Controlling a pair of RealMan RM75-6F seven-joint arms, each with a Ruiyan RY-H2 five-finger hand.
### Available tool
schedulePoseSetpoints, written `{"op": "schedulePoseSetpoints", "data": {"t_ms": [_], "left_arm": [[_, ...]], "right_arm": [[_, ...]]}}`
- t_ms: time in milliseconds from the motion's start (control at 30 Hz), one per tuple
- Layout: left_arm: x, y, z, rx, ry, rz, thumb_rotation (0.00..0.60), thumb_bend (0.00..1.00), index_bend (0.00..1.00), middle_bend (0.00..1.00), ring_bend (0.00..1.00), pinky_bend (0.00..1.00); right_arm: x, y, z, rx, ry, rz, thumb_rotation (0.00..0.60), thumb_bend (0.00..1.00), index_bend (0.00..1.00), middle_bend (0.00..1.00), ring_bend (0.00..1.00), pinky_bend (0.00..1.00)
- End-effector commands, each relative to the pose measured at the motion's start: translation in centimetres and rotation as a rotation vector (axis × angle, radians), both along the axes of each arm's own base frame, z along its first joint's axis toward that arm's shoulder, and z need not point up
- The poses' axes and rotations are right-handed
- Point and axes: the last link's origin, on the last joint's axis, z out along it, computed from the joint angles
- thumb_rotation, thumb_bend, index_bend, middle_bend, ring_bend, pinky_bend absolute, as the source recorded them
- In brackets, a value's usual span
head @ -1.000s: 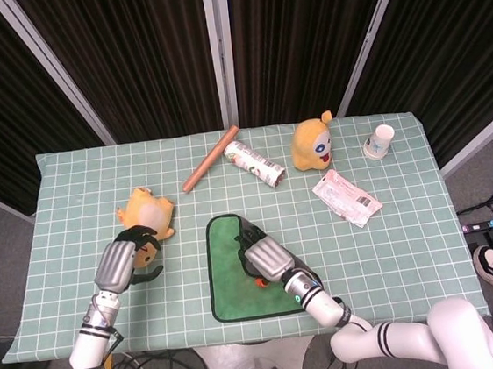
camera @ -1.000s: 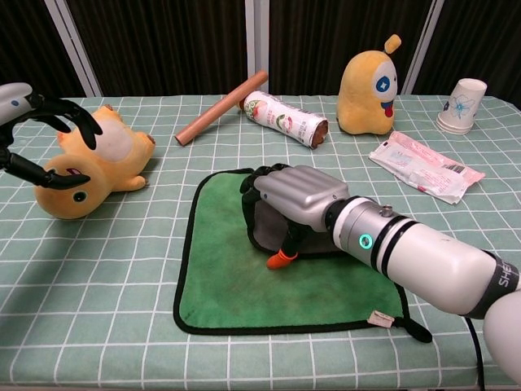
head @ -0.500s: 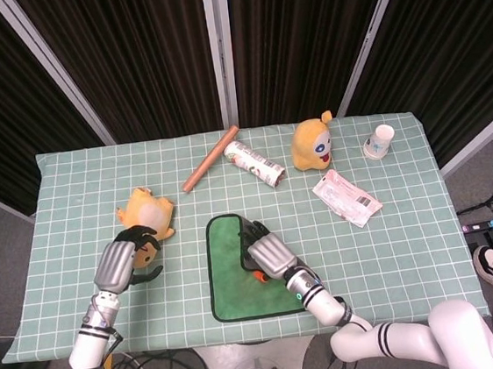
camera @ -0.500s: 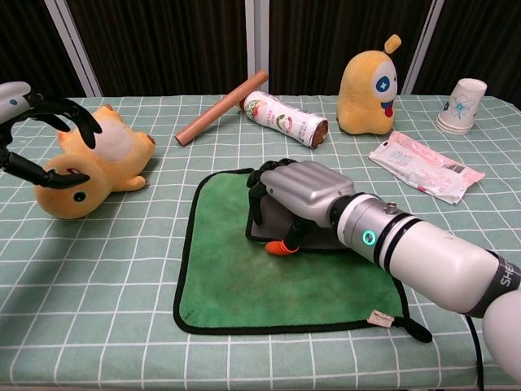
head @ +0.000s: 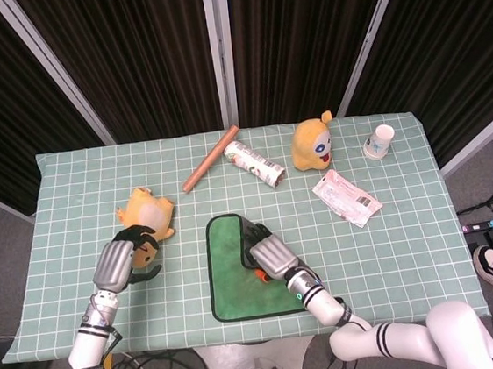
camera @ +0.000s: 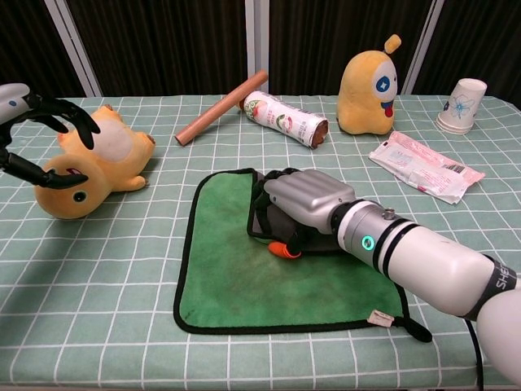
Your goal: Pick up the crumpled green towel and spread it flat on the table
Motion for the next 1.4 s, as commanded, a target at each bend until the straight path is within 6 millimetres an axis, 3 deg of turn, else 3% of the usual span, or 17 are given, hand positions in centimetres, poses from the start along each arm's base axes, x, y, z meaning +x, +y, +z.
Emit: {"op": "schedulePoseSetpoints", "data": {"t_ms": [33, 300, 433, 767, 1067, 1233, 1333, 1400], "left_arm": [[-0.1, -0.2, 0.0, 0.003, -0.001, 0.001, 0.600, 0.25, 0.52, 0.39, 0.24, 0.24], [-0.3, 0.0, 0.1, 0.009, -0.002, 0.008, 0.600, 0.25, 0.52, 0.39, 0.24, 0.24], [-0.5, 0.0, 0.4, 0.018, 0.000, 0.013, 0.600, 0.25, 0.52, 0.39, 0.24, 0.24], [-1.0, 0.0, 1.1, 0.044, 0.005, 0.023, 0.600, 0.25, 0.52, 0.39, 0.24, 0.24], [-1.1, 0.1, 1.0, 0.041, 0.016, 0.027, 0.600, 0.25, 0.52, 0.39, 0.24, 0.24], [-1.1, 0.3, 1.0, 0.045, 0.020, 0.030, 0.600, 0.25, 0.52, 0.39, 0.24, 0.24], [-1.2, 0.3, 1.1, 0.050, 0.024, 0.034, 0.600, 0.25, 0.52, 0.39, 0.24, 0.24], [-1.4, 0.3, 1.3, 0.057, 0.029, 0.037, 0.600, 0.25, 0.52, 0.39, 0.24, 0.24]], "right_arm": [[0.1, -0.1, 0.0, -0.004, -0.011, -0.003, 0.563, 0.28, 0.56, 0.15, 0.00, 0.00], [-0.2, -0.4, 0.6, -0.018, -0.049, -0.030, 0.568, 0.35, 0.62, 0.18, 0.00, 0.00], [-0.6, -1.1, 2.2, -0.055, -0.098, -0.059, 0.568, 0.35, 0.62, 0.18, 0.00, 0.00], [-5.8, -4.7, 9.0, -0.210, -0.121, -0.209, 0.571, 0.35, 0.62, 0.18, 0.00, 0.00], [-9.7, -6.2, 9.7, -0.239, -0.022, -0.298, 0.568, 0.35, 0.60, 0.17, 0.00, 0.00], [-9.9, -6.5, 8.9, -0.215, 0.009, -0.289, 0.559, 0.33, 0.47, 0.13, 0.00, 0.00], [-9.9, -6.7, 8.8, -0.207, 0.043, -0.270, 0.509, 0.25, 0.21, 0.08, 0.00, 0.00], [-9.9, -6.7, 9.2, -0.210, 0.052, -0.261, 0.441, 0.11, 0.03, 0.03, 0.00, 0.00]]}}
